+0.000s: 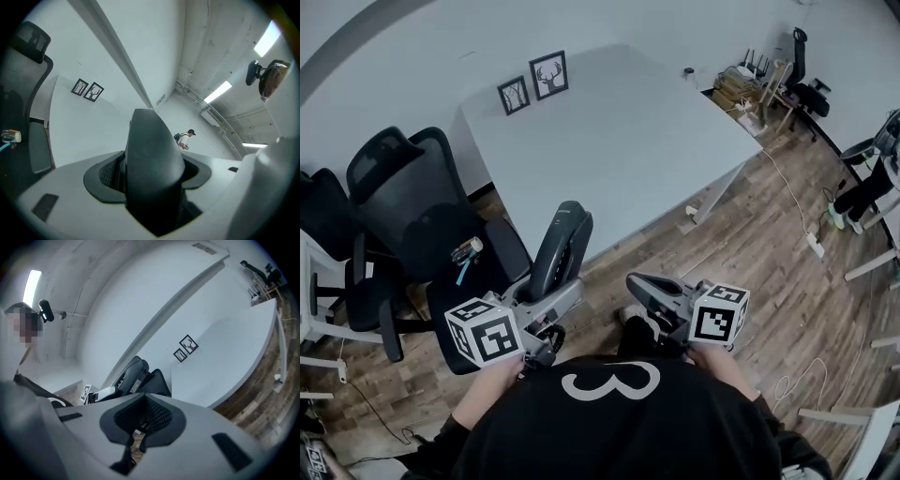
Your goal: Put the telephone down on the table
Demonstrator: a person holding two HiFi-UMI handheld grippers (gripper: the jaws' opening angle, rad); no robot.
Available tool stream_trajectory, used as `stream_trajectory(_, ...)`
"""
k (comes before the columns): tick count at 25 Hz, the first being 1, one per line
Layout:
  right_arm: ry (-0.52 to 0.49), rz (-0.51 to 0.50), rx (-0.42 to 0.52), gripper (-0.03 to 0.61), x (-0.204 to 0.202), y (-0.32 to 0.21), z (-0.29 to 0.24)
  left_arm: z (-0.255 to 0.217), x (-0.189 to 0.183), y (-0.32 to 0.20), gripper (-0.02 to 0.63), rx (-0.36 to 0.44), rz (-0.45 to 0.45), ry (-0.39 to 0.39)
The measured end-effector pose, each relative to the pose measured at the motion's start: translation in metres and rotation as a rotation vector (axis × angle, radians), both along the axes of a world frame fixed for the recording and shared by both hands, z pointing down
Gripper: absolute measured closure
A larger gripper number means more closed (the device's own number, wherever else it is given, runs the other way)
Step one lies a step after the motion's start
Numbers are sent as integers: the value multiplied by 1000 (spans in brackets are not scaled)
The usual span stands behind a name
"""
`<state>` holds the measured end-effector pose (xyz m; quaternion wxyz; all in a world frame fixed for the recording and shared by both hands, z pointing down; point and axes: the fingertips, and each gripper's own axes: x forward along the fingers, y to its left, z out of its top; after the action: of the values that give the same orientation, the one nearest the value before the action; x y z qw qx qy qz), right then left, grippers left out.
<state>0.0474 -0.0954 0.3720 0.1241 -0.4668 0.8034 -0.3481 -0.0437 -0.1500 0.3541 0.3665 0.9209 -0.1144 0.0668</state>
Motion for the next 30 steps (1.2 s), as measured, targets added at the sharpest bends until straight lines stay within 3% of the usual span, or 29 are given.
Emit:
stream_trajectory(11, -6, -125, -17, 569, 81, -113, -2, 9, 67, -89, 304, -41, -151, -21)
stream_trajectory(20, 2, -233, -38, 569, 106, -176, 2, 15, 90, -149, 305, -53, -274, -30)
stream_trajectory(30, 2, -341, -104, 569, 122, -233, 21, 45, 99, -202, 304, -133, -424, -36)
